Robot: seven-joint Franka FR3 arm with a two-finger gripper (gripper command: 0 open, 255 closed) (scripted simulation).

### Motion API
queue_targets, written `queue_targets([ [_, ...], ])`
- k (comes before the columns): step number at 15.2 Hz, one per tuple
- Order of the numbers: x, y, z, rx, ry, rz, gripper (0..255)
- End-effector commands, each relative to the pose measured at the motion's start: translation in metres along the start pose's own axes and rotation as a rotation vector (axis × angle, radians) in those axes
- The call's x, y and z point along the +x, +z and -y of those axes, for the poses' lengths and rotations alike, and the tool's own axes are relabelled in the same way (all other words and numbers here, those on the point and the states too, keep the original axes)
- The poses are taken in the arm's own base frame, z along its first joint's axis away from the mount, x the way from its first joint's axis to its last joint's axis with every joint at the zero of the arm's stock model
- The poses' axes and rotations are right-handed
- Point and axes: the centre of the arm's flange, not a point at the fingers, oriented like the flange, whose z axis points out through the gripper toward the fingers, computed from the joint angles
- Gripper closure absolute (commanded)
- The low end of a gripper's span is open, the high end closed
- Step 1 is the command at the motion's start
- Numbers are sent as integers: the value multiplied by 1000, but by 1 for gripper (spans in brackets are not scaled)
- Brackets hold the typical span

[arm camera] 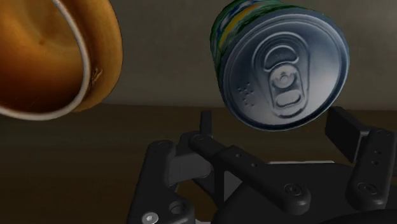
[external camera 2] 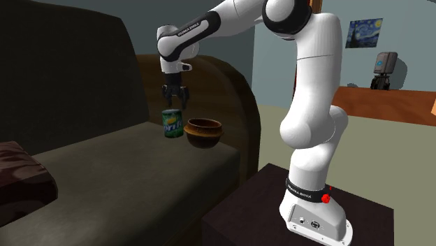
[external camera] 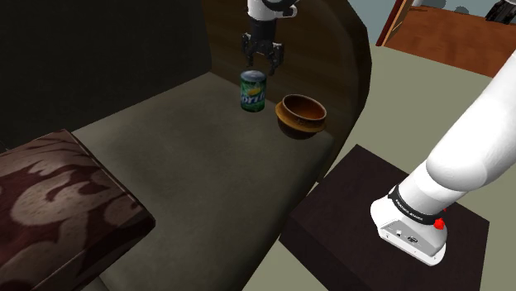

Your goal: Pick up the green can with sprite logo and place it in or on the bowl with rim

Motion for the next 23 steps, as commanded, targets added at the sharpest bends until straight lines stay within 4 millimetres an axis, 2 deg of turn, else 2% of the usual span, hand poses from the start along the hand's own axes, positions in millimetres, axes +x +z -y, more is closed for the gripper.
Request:
queue_targets([
  [1,5,11,15,-14,-46,6,0],
  [8,5,46,15,-14,-46,6,0],
  [16,5,46,15,-14,-46,6,0],
  [17,5,45,15,-14,-46,6,255],
  [19,4,36,14,-14,-47,6,255],
  [23,6,38,12,-14,-46,6,255],
])
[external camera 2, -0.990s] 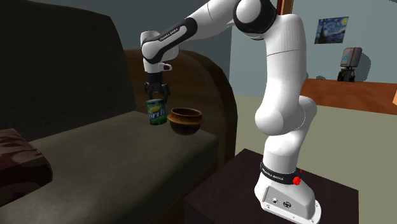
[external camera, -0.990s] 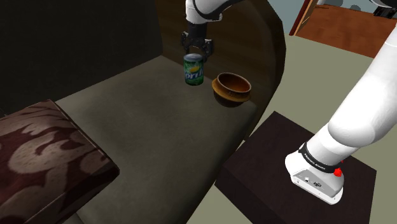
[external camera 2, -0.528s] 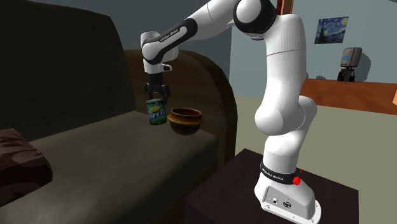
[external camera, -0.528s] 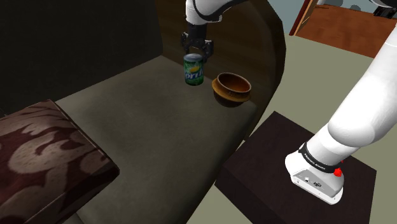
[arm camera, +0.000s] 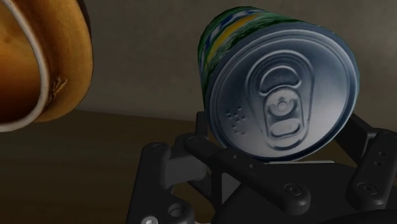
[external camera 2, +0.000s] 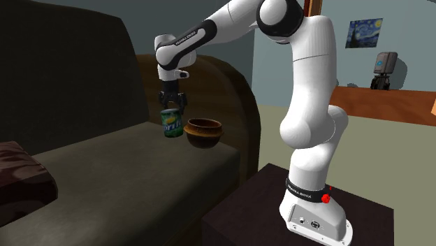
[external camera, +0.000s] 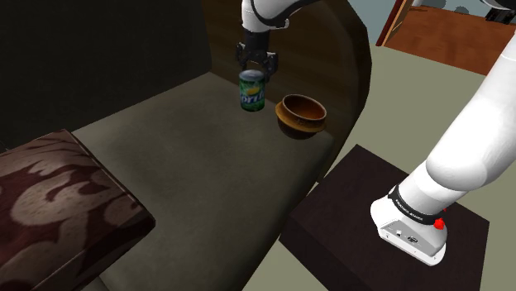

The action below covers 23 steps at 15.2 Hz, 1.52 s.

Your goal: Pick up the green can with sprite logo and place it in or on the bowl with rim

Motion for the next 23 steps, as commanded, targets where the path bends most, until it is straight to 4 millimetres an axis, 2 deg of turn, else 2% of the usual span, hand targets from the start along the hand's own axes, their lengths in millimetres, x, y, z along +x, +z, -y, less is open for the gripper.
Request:
queue_targets([
  [1,14,7,-4,-18,25,0,255],
  [2,12,6,-5,-18,24,0,255],
  [3,13,15,-1,-18,25,0,255],
  [23,22,-90,0,-18,25,0,255],
])
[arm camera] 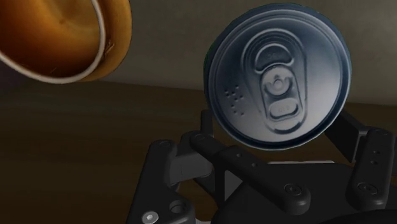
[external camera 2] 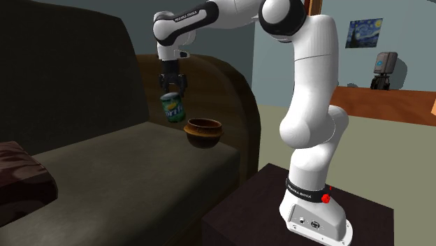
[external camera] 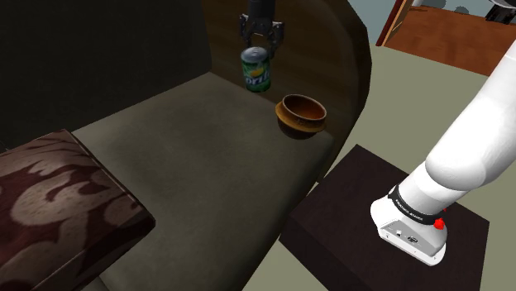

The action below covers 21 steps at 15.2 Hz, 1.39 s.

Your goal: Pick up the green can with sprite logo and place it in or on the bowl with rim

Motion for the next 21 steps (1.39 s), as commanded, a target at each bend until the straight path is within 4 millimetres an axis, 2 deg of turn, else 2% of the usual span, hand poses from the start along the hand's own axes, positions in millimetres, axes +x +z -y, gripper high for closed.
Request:
queue_targets([
  [1,6,-14,0,7,12,-6,255],
  [16,12,-89,-1,7,12,-6,255],
  [21,-1,-99,-65,7,12,-6,255],
])
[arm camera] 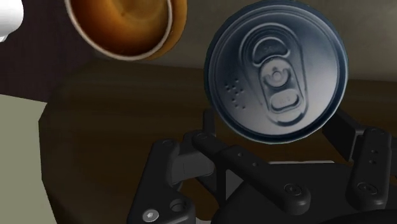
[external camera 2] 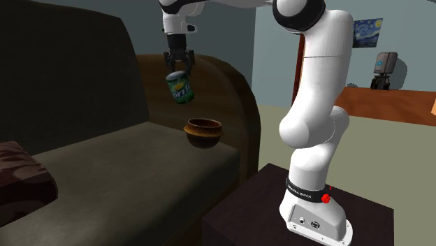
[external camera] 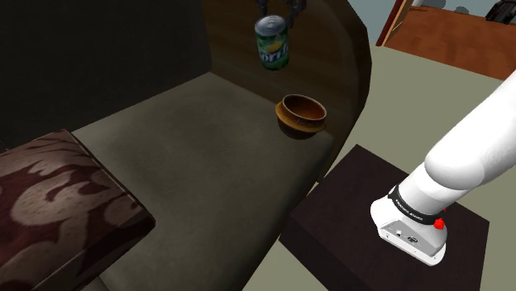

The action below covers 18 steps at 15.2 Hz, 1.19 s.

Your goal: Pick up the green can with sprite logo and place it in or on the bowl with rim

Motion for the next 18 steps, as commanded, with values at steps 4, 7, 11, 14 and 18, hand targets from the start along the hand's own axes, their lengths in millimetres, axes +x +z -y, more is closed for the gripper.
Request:
queue_targets([
  [4,-13,-9,-64,1,1,0,255],
  [7,-20,-16,-103,1,1,0,255],
  [11,-30,-23,-151,1,1,0,255],
  [14,-31,-8,-151,1,1,0,255],
  [18,-33,13,-150,1,1,0,255],
])
